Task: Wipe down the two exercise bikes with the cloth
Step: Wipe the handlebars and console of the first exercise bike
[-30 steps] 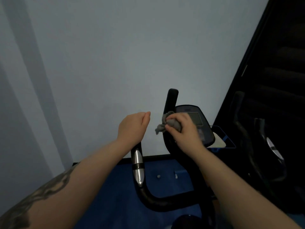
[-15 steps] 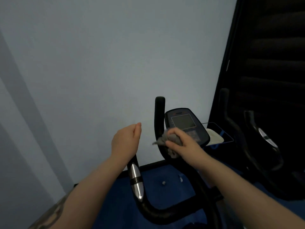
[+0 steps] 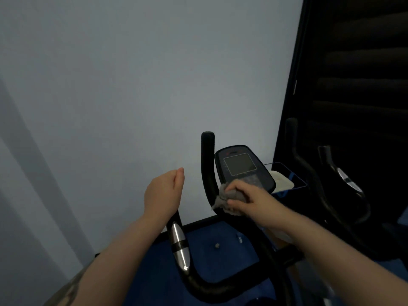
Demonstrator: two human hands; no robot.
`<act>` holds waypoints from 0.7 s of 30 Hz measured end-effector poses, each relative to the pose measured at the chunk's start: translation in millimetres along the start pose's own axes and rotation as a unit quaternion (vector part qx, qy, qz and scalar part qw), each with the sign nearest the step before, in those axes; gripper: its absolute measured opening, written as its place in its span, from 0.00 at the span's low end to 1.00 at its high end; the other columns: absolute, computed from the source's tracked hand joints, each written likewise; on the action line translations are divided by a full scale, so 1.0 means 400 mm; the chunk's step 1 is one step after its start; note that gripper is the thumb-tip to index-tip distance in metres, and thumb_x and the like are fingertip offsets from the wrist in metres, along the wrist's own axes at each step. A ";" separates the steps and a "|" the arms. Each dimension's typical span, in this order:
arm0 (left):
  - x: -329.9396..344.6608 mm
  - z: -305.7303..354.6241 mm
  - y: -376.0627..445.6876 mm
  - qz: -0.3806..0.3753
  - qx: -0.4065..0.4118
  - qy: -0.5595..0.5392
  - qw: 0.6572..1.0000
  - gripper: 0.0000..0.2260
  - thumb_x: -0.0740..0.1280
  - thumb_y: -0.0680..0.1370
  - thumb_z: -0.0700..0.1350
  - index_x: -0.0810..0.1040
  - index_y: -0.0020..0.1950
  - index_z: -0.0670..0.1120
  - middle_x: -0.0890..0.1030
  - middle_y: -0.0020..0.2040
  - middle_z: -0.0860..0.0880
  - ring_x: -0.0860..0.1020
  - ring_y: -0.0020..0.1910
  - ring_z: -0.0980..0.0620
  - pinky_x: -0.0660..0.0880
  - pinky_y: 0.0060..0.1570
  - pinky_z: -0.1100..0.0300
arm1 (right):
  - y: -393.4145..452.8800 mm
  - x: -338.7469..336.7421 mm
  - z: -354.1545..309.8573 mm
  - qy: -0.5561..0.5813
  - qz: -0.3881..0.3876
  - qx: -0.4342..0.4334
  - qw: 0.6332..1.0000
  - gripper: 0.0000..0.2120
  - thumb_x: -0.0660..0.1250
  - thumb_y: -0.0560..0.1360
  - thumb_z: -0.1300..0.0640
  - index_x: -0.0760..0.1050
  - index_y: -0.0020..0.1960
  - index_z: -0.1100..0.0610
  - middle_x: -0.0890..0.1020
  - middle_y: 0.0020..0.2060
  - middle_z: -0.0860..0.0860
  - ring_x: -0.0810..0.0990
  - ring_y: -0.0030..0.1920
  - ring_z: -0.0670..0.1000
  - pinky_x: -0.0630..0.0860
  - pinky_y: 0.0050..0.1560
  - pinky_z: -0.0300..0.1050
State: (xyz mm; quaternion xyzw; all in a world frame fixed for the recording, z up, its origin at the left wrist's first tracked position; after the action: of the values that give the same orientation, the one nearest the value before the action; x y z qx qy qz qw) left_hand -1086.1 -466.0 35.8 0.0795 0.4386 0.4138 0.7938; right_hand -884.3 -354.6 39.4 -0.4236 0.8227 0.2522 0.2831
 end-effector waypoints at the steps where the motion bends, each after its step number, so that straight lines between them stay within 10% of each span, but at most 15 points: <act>1: 0.000 0.000 -0.001 0.000 0.000 0.000 1.000 0.23 0.55 0.83 0.51 0.61 0.28 0.46 0.66 0.25 0.51 0.64 0.25 0.53 0.60 0.29 0.57 | 0.002 -0.021 -0.005 -0.038 -0.030 0.006 0.999 0.05 0.69 0.77 0.57 0.75 0.52 0.49 0.80 0.49 0.48 0.79 0.51 0.46 0.75 0.52 0.40; 7: -0.007 -0.007 0.001 -0.010 0.015 -0.002 1.000 0.23 0.55 0.83 0.50 0.63 0.29 0.46 0.68 0.26 0.49 0.67 0.27 0.52 0.62 0.30 0.56 | -0.011 0.059 -0.032 0.033 0.124 0.015 0.992 0.14 0.70 0.76 0.57 0.78 0.61 0.51 0.81 0.53 0.47 0.78 0.50 0.40 0.69 0.47 0.22; 14: -0.017 0.005 -0.010 -0.009 -0.008 -0.032 0.999 0.23 0.55 0.83 0.50 0.69 0.30 0.45 0.74 0.29 0.49 0.72 0.31 0.49 0.67 0.35 0.55 | -0.094 -0.052 0.002 -0.158 -0.010 0.056 0.986 0.17 0.75 0.71 0.52 0.80 0.59 0.45 0.82 0.55 0.45 0.78 0.57 0.44 0.75 0.60 0.43; 17: -0.011 0.062 -0.055 0.067 0.089 0.011 0.994 0.23 0.54 0.81 0.51 0.73 0.28 0.48 0.77 0.30 0.52 0.76 0.35 0.50 0.71 0.41 0.52 | -0.107 -0.003 0.020 -0.040 0.063 0.050 0.996 0.15 0.73 0.74 0.55 0.80 0.60 0.48 0.81 0.54 0.46 0.78 0.56 0.44 0.72 0.58 0.35; 21: 0.059 0.174 -0.167 -0.026 0.082 -0.143 0.986 0.18 0.56 0.83 0.50 0.80 0.38 0.49 0.81 0.40 0.56 0.77 0.45 0.61 0.70 0.50 0.67 | -0.171 0.055 0.046 -0.042 0.162 0.034 0.985 0.14 0.71 0.75 0.55 0.80 0.61 0.50 0.78 0.50 0.47 0.77 0.51 0.46 0.72 0.53 0.36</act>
State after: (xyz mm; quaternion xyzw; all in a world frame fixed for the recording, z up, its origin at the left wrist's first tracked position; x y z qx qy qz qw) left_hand -987.4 -475.5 30.2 0.1911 0.3553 0.3400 0.8495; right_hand -832.8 -389.9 -0.6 -0.2643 0.8758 0.2842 0.2871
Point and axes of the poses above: each hand's wrist, its own y-axis towards the middle knuckle, its own x-axis out of the palm, z = x × y, the point moved 1 cm from there along y, towards the middle knuckle
